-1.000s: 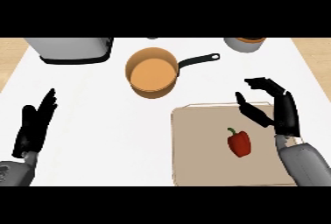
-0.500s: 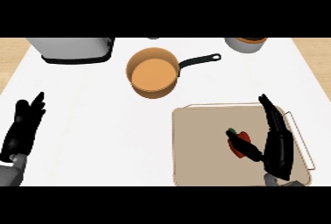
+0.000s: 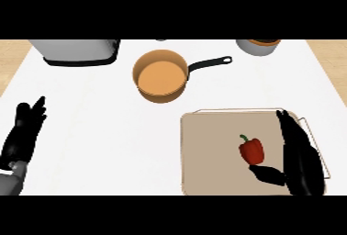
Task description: Pick the bell pepper from the tray and place it in the pot
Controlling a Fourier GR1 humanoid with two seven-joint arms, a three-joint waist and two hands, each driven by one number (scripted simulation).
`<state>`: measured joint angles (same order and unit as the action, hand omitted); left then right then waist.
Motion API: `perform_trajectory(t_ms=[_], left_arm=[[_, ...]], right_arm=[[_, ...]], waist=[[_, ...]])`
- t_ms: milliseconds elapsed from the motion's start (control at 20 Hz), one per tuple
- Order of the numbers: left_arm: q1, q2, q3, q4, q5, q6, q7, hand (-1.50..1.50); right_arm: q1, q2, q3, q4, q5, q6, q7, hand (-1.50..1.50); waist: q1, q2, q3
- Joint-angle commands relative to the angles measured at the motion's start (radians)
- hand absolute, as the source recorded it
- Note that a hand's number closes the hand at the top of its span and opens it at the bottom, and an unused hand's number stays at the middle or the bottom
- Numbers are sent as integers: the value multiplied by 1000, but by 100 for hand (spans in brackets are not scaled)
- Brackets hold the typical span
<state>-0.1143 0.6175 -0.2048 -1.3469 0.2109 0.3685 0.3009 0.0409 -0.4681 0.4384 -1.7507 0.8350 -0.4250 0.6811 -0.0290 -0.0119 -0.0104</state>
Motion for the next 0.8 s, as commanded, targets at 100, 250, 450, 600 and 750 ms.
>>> perform_trajectory(t_ms=[100,250,450,600,750], left_arm=[[1,-5,-10,-24,-11,-1,16,0],[-21,-34,-25,-24,-30,12,21,0],[22,-8,-13,-113,-28,5,67,0],[1,-38,-15,-50,-46,-1,35,0],[-8,-46,0,-47,-60,6,37,0]], right_arm=[[-32,28,90,-150,-5,398,357,-150],[-83,72,122,-265,-47,568,521,-150],[-127,142,132,-294,-12,672,673,-150],[-159,164,60,-251,-44,698,676,-150],[-168,152,-28,-188,-80,687,590,-150]], waist=[[31,6,4],[26,9,6],[40,7,9],[31,11,9],[30,13,10]])
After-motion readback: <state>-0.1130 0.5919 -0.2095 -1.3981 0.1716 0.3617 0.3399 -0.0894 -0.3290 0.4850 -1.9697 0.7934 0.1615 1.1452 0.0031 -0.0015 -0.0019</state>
